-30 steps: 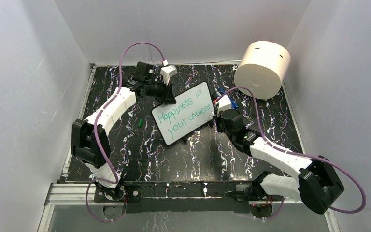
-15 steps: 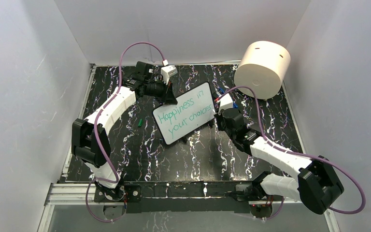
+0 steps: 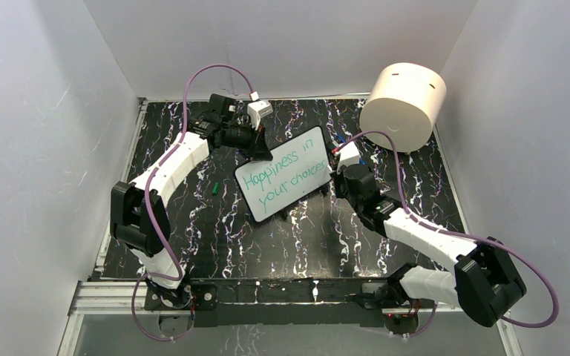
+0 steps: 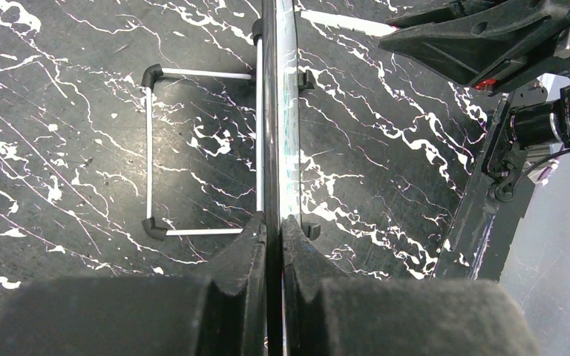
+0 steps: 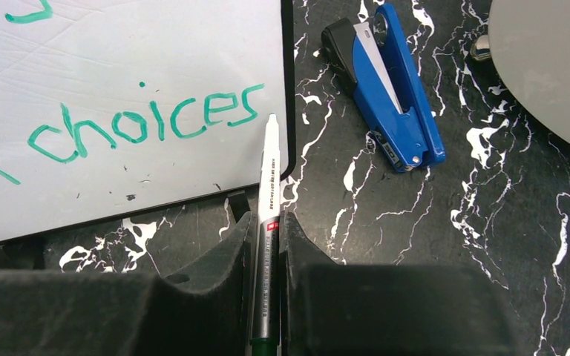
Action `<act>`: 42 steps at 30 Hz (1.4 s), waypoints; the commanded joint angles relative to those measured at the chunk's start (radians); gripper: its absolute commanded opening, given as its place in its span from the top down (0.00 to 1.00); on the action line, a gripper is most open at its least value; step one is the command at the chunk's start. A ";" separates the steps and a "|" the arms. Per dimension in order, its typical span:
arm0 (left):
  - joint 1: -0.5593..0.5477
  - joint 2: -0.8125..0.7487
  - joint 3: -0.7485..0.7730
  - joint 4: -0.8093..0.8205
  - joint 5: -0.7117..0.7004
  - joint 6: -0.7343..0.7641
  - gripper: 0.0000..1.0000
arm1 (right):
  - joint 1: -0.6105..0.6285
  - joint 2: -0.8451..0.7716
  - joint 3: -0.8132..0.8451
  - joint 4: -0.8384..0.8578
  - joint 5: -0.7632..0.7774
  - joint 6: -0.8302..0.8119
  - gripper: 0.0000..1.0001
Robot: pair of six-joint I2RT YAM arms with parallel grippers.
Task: Write a sentence on the whiteboard
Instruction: Write a sentence on the whiteboard, then pick up the pen cap from the center of the board.
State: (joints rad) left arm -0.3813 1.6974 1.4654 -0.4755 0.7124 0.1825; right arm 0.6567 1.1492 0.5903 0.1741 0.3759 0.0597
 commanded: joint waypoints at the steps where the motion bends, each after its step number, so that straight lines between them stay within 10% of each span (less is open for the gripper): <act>1: -0.004 0.024 0.001 -0.066 -0.034 0.078 1.00 | -0.011 0.017 0.020 0.084 -0.017 -0.003 1.00; 20: -0.005 0.014 0.010 -0.078 -0.104 0.082 0.99 | -0.017 -0.065 0.032 -0.029 -0.033 0.009 1.00; 42: -0.005 -0.265 -0.018 0.011 -0.371 -0.137 0.46 | -0.018 -0.372 0.117 -0.380 -0.049 0.042 1.00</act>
State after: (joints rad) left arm -0.3828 1.6119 1.4811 -0.5148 0.4755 0.1398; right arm 0.6422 0.8135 0.6403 -0.1604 0.3355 0.0803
